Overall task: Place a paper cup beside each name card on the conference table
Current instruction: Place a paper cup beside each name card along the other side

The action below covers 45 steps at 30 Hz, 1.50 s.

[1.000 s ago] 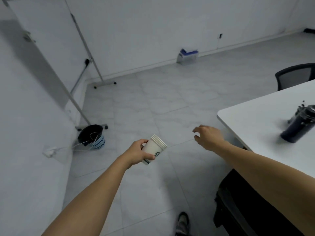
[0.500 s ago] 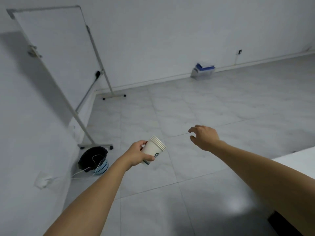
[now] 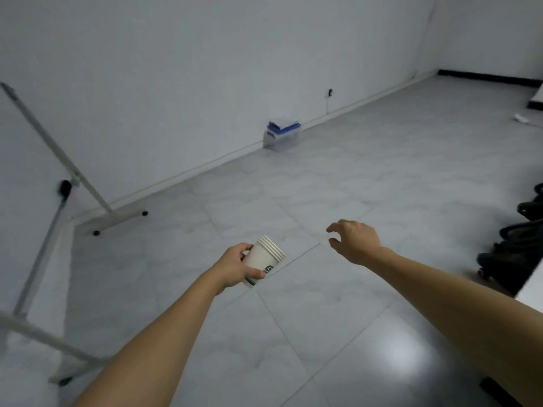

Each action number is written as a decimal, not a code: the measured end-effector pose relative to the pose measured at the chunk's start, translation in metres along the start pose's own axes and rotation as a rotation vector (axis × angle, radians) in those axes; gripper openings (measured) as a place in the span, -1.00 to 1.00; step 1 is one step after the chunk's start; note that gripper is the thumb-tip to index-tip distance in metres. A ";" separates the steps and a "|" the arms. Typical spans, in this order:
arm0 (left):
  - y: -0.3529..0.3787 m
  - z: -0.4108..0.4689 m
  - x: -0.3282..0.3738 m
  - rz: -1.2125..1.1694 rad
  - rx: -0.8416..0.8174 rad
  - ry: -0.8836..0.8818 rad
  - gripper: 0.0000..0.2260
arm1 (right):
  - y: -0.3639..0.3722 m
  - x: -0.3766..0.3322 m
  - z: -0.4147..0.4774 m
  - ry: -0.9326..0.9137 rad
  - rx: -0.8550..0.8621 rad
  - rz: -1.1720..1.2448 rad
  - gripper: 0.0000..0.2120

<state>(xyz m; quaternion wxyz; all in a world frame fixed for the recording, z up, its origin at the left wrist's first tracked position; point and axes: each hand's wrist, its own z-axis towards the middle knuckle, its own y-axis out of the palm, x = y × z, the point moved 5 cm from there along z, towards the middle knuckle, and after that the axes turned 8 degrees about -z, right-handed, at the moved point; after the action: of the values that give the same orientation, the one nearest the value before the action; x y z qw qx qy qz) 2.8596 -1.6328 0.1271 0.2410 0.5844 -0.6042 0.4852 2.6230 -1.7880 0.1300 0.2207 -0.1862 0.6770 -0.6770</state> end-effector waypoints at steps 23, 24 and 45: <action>0.171 0.472 0.283 0.224 -0.471 0.135 -0.37 | -0.001 0.354 0.297 0.535 0.002 0.013 -0.68; 0.185 0.492 0.294 0.231 -0.502 0.143 -0.37 | 0.002 0.372 0.306 0.562 0.004 0.011 -0.68; 0.504 0.745 0.535 0.492 -1.033 0.327 -0.39 | -0.026 0.682 0.357 1.121 0.085 0.009 -0.70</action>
<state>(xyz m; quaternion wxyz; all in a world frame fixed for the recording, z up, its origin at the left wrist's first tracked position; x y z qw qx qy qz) 2.4837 -2.6098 0.1243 0.4646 0.1519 -0.8347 0.2538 2.2500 -2.4621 0.1294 -0.1626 0.2140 0.6635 -0.6983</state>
